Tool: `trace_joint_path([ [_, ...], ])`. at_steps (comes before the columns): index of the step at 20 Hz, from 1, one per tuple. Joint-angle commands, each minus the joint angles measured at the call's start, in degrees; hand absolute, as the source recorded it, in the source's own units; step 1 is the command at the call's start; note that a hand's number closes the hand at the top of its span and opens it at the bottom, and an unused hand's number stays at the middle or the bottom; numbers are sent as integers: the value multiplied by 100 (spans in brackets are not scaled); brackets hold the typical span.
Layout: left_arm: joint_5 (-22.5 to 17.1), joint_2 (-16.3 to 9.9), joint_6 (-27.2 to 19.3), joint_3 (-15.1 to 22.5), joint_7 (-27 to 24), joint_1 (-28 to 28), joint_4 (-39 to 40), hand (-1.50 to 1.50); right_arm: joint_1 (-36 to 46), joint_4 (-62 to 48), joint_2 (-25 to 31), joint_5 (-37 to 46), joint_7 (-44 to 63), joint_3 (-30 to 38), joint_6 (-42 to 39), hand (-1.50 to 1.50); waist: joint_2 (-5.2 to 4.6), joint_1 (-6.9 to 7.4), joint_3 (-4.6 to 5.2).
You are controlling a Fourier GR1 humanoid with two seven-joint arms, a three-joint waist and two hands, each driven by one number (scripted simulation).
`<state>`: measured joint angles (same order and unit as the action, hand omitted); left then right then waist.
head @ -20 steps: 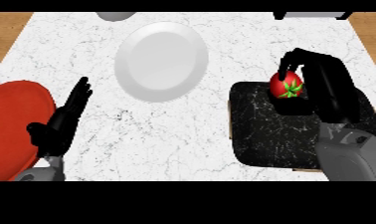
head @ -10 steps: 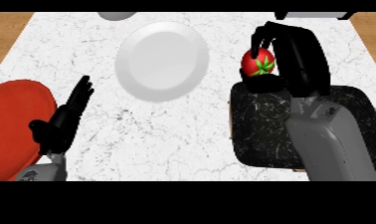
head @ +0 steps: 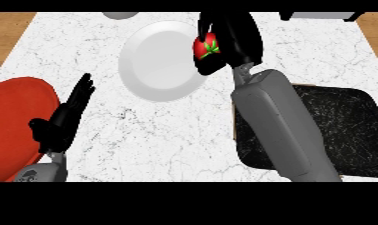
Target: Pick the tomato from the tray and place it in the plate
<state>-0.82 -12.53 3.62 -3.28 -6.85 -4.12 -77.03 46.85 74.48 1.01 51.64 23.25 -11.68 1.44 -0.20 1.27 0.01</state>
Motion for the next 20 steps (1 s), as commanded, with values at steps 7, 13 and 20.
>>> trace_joint_path([
  [7,50,105,119,93,84,-290,199,0,1390,-2720,-100,-1351,121,-1277,1988,150,-40,175,2],
  [13,130,74,55,80,132,-533,178,0,1667,-3365,-100,-2334,31,-997,3008,150,-98,351,1],
  [20,103,60,143,80,142,-394,74,0,1905,-4101,-101,-3322,301,-1701,3392,-150,-85,402,4],
])
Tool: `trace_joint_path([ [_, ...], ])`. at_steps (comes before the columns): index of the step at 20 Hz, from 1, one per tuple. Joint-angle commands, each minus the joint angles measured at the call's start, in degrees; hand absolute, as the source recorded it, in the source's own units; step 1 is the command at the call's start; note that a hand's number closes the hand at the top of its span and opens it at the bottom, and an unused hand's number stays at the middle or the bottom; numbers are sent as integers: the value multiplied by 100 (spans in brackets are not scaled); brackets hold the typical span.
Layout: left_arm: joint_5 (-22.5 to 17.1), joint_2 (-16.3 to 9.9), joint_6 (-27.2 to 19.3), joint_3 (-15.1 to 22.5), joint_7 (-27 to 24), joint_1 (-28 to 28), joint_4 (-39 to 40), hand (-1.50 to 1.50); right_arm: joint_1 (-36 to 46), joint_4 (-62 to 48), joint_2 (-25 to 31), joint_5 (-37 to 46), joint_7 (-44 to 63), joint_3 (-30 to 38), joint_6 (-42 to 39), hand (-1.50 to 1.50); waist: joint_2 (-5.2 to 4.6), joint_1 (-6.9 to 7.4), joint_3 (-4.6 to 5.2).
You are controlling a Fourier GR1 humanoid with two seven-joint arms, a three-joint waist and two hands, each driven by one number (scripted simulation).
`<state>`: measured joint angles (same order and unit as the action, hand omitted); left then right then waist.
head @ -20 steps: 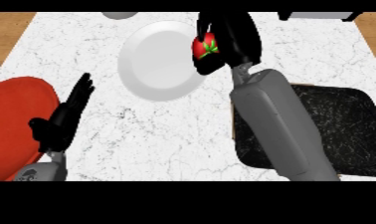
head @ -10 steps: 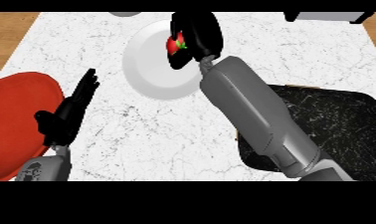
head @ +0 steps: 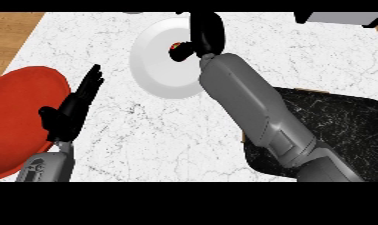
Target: Pick the tomato from the tray and place it in the plate
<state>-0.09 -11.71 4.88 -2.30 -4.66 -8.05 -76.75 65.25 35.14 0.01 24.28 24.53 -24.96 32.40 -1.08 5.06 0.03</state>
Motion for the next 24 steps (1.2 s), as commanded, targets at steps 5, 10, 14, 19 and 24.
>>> trace_joint_path([
  [5,9,23,53,-10,-79,-107,155,0,-162,-38,-1,-1226,-790,150,1168,-150,-23,-31,-6],
  [10,-45,-17,-31,-173,-72,9,111,0,-368,320,-1,-2059,-1619,846,1433,-150,8,-194,-11],
  [14,113,184,-236,11,-22,258,-175,0,-947,638,-1,-2870,-2657,1430,1109,-150,37,-253,-16],
  [19,4,-159,54,-321,-582,507,209,0,-1651,736,726,-3221,-3659,2003,-417,-150,75,-437,-7],
  [24,-54,-57,-5,-250,-86,700,-527,0,-2020,526,1055,-3200,-4336,2125,-1240,-150,97,-428,-7],
])
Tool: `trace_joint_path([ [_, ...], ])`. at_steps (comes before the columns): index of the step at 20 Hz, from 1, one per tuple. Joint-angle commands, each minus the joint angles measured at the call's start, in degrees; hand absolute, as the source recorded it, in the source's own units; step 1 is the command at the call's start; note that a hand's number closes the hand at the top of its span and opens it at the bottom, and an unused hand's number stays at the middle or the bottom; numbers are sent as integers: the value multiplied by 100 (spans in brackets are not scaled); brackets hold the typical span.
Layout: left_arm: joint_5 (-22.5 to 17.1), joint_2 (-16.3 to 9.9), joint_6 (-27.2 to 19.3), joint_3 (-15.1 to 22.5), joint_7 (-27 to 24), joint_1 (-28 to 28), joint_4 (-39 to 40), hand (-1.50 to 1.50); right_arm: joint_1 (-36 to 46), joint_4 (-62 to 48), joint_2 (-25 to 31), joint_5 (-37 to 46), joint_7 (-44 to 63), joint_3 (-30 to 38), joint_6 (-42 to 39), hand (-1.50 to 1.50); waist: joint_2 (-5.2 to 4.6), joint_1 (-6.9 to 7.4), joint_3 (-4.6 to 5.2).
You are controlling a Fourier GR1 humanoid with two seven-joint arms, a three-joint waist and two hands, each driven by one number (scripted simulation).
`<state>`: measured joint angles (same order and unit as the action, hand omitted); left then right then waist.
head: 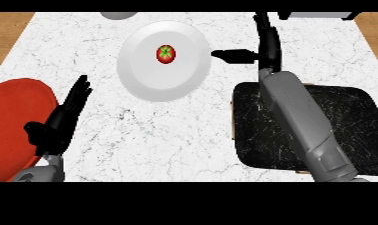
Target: Pick the tomato from the tray and place it in the plate
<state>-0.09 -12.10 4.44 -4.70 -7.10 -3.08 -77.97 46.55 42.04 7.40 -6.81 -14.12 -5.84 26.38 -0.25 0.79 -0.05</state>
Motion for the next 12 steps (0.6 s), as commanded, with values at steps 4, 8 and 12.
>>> trace_joint_path([
  [4,87,79,4,-59,-261,-218,517,0,-774,-229,423,-122,-1231,280,-1210,-150,7,-65,4],
  [8,115,128,-53,-5,16,-17,-62,0,-440,-849,824,30,-1349,500,-1653,-150,3,-14,2],
  [12,196,292,-190,48,154,28,-204,0,-588,-1091,668,193,-1882,656,-1511,-150,9,-17,2],
])
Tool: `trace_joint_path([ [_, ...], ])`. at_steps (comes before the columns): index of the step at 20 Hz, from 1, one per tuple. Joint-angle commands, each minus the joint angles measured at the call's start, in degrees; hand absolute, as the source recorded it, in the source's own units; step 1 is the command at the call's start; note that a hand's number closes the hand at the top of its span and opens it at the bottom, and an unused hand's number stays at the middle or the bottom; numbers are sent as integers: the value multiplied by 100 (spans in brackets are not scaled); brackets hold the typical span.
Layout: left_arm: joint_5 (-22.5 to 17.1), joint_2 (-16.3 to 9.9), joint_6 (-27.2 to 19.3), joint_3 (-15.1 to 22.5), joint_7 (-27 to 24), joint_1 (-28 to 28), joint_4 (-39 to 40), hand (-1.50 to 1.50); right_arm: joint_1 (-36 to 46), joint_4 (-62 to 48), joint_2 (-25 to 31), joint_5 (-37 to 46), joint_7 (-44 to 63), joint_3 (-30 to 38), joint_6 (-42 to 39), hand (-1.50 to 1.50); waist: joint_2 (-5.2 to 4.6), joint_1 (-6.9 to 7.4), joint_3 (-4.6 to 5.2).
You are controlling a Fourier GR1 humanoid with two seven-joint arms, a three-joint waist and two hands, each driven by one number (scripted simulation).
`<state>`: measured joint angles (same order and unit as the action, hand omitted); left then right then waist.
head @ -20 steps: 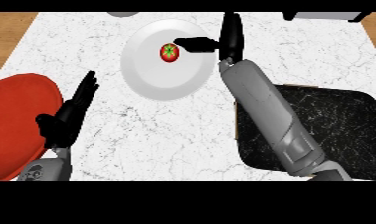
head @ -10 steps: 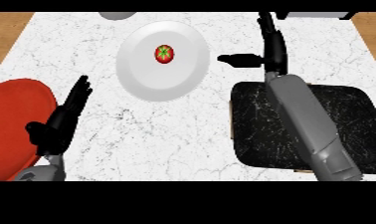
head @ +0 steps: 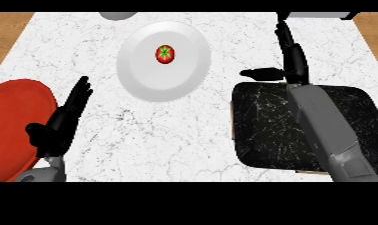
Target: Pick the tomato from the tray and place it in the plate
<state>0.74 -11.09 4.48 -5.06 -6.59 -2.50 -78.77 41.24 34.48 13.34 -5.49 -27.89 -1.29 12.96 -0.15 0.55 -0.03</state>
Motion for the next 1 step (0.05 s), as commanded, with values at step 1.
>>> trace_joint_path([
  [1,146,124,-105,-13,-184,-305,492,0,228,-207,91,157,-118,188,-7,-150,0,-14,2],
])
